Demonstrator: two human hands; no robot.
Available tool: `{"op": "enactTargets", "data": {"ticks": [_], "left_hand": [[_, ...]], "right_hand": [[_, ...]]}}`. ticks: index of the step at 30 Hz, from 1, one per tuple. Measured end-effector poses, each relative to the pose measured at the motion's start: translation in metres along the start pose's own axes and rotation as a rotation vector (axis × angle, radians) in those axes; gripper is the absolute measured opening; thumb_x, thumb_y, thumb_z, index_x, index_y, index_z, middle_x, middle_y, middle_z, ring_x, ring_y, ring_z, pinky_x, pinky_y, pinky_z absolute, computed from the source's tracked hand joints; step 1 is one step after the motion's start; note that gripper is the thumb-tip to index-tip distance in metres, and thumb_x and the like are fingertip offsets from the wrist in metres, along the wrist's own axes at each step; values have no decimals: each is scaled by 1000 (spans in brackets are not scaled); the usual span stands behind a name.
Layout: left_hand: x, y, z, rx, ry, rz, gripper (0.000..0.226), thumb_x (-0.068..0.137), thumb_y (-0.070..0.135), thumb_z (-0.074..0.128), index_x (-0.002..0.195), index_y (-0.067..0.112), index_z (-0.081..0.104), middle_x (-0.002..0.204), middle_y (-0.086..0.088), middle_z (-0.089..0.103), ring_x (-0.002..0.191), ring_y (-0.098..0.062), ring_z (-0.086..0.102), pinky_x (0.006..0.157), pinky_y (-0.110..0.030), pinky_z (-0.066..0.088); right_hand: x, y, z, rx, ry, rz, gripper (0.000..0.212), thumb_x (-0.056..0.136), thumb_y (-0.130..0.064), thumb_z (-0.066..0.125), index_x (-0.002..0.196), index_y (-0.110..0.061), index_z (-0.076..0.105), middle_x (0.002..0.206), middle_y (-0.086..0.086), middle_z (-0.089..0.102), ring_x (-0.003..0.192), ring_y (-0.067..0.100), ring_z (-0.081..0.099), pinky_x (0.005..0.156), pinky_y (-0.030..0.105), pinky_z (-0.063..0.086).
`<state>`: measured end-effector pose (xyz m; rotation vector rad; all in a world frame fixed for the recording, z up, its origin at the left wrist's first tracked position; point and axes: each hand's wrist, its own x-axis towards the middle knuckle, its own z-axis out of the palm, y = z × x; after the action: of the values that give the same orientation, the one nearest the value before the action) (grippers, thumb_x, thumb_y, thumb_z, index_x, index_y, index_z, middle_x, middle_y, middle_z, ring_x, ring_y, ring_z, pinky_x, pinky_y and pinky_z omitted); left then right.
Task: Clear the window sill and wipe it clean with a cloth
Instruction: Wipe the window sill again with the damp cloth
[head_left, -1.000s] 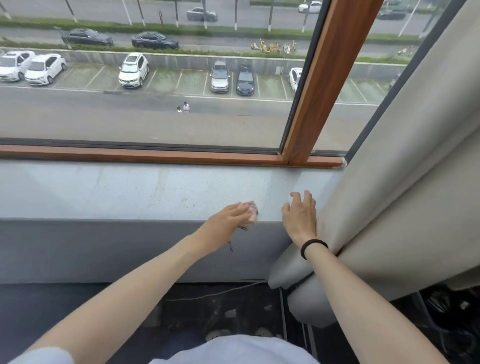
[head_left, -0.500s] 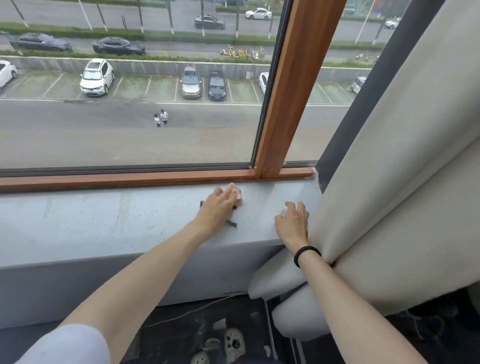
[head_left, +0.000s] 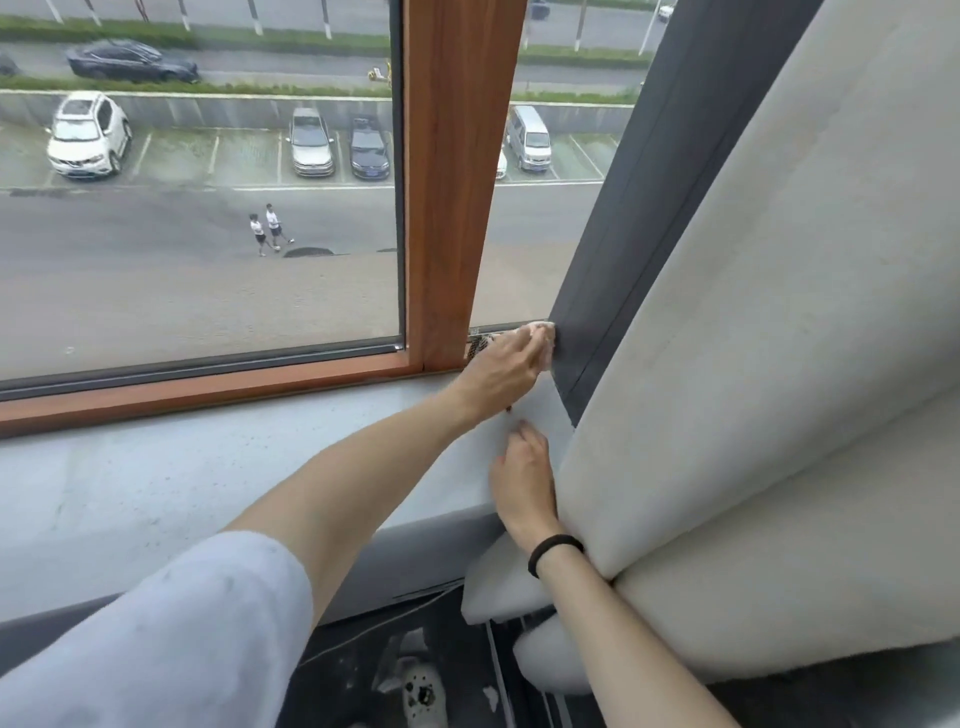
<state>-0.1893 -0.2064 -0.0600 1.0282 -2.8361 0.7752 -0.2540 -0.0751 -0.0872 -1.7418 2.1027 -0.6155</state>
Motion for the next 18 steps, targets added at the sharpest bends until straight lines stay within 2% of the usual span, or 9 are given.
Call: {"op": "enactTargets", "data": {"ticks": [1, 3, 5, 7, 9, 12, 14, 16, 18], "left_hand": [[10, 1, 0, -23, -16, -1, 43, 80, -2, 33, 102, 1, 69, 99, -14, 67, 80, -25, 61, 64, -31, 48], [18, 1, 9, -59, -57, 4, 44, 77, 2, 33, 91, 8, 73, 87, -9, 68, 73, -21, 61, 58, -28, 47], [17, -2, 15, -78, -66, -28, 43, 79, 3, 32, 95, 3, 72, 86, -12, 68, 72, -23, 62, 59, -29, 49], [5, -8, 19, -67, -60, -41, 39, 81, 0, 34, 100, -2, 67, 87, -16, 67, 73, -26, 62, 61, -31, 50], [-8, -10, 21, -10, -43, -5, 26, 82, -4, 43, 97, -6, 65, 82, -18, 66, 72, -29, 60, 62, -33, 49], [-18, -12, 15, 19, -90, 57, 11, 73, -5, 58, 71, 0, 68, 64, -13, 62, 62, -22, 54, 58, -30, 45], [-17, -10, 15, 57, -91, 116, 21, 78, -4, 50, 74, 2, 69, 71, -12, 64, 69, -23, 54, 60, -32, 45], [-8, -8, 23, 95, -25, 164, 33, 80, 0, 41, 83, 5, 73, 93, -12, 67, 85, -24, 59, 68, -31, 47], [2, -4, 25, 88, -39, 228, 28, 77, 10, 47, 71, 16, 74, 108, -9, 65, 95, -23, 60, 73, -30, 46]], "right_hand": [[1, 2, 1, -10, 12, -9, 29, 81, 4, 35, 97, 5, 59, 112, 19, 55, 110, 34, 48, 101, 38, 39], [5, 5, 0, -23, 22, -33, 26, 83, 1, 36, 97, 3, 58, 112, 18, 54, 109, 32, 47, 101, 34, 37], [11, 7, -4, -30, 1, -29, 26, 87, 2, 38, 105, 4, 56, 120, 17, 51, 115, 29, 42, 104, 30, 30], [16, 8, -5, -30, -3, -17, 26, 87, 2, 36, 103, 4, 57, 121, 15, 50, 115, 28, 40, 103, 30, 29], [19, 6, -8, -12, 7, -11, 27, 88, 1, 36, 104, 4, 58, 123, 14, 50, 115, 28, 40, 102, 30, 29], [22, 5, -7, 3, 7, -5, 31, 91, -2, 38, 113, 3, 59, 128, 13, 50, 119, 27, 40, 101, 29, 29], [22, 4, -6, 7, 5, -13, 28, 91, -2, 40, 109, 1, 62, 124, 13, 52, 116, 26, 41, 99, 29, 31], [22, 5, -4, -3, 15, -18, 26, 88, -1, 42, 104, 0, 62, 121, 12, 54, 114, 28, 42, 99, 33, 35], [22, 6, -4, 2, 30, -34, 25, 87, 1, 42, 101, 1, 63, 119, 14, 55, 111, 30, 43, 98, 34, 35]]}}
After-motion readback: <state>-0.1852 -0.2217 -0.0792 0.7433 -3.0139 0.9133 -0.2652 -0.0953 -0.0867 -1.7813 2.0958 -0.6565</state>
